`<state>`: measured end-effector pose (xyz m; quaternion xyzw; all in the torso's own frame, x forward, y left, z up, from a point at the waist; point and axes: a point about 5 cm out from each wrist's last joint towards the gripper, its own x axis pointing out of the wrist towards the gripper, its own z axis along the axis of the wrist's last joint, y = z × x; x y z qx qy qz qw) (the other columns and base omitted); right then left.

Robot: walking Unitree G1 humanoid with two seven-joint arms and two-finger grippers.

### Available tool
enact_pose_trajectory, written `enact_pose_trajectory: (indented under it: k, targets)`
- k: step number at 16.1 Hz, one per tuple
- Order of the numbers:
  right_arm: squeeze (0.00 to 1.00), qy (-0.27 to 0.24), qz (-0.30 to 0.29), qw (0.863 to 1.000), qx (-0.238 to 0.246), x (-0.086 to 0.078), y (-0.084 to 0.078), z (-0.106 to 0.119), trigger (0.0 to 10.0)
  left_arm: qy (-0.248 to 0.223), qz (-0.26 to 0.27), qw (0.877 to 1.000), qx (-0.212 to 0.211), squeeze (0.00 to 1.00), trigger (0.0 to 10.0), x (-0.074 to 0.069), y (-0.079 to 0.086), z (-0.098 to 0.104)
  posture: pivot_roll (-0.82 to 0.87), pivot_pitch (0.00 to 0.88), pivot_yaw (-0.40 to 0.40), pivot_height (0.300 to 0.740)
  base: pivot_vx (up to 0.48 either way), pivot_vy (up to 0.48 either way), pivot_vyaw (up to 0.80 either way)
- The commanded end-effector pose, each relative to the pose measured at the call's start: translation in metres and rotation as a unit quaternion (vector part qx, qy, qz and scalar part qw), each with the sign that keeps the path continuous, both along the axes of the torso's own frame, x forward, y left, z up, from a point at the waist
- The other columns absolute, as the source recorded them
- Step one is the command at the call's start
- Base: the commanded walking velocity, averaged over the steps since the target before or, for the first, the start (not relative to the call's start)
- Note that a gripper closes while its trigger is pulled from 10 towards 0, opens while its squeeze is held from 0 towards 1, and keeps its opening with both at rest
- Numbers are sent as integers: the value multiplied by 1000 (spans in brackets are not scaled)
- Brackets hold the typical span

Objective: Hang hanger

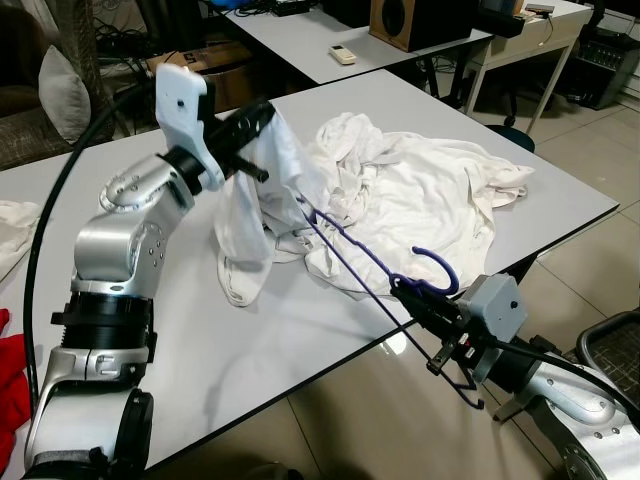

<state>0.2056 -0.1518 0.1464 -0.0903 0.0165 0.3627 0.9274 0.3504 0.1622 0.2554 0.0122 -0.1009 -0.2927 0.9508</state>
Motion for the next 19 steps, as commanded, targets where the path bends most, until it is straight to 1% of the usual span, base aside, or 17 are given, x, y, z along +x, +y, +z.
enact_pose_trajectory:
  k: [1,2,4,5,6,7,8,10,11,12,15,19]
  targets:
    - [0,0,4,1000,0,-3,3,1,10000,-6,7,1000,1,0,0,2,3,4,-126,0,70,740,0,0,0]
    - [0,-1,-3,1000,2,-2,3,0,10000,-4,3,1000,2,0,0,2,2,4,-129,0,74,740,0,0,0]
    - [0,-2,-41,999,-5,5,-1,-3,10000,1,-17,1000,6,0,0,1,-1,3,-135,0,86,740,0,0,0]
    - [0,0,-45,999,0,6,-2,-3,10000,2,-21,1000,8,0,0,0,-2,2,-135,0,86,740,0,0,0]
    - [0,10,-54,998,14,10,-3,-6,10000,2,-37,999,13,0,0,-3,-4,2,-140,0,96,740,0,0,0]
    - [0,22,-52,998,19,13,-3,-10,10000,-1,-51,999,8,0,0,-6,-4,4,-140,0,96,740,0,0,0]
    - [0,32,-35,999,11,15,-1,-16,10000,-10,-61,998,-6,0,0,-9,-4,10,-136,0,94,740,0,0,0]
    - [0,38,-11,999,-1,19,1,-19,10000,-19,-58,998,-6,0,0,-9,-1,17,-125,0,83,740,0,0,0]
    - [0,34,-3,999,1,20,3,-16,10000,-23,-51,998,-2,0,0,-8,0,18,-116,0,71,740,0,0,0]
    - [0,26,2,1000,8,20,4,-12,10000,-22,-36,999,0,0,0,-6,3,17,-111,0,65,740,0,0,0]
    - [0,19,12,1000,10,19,6,-10,10000,-16,-28,999,-2,0,0,-6,3,14,-110,0,66,740,0,0,0]
    - [0,16,-12,1000,9,30,6,-11,10000,-9,-62,998,2,0,0,-12,-3,10,-113,0,71,740,0,0,0]
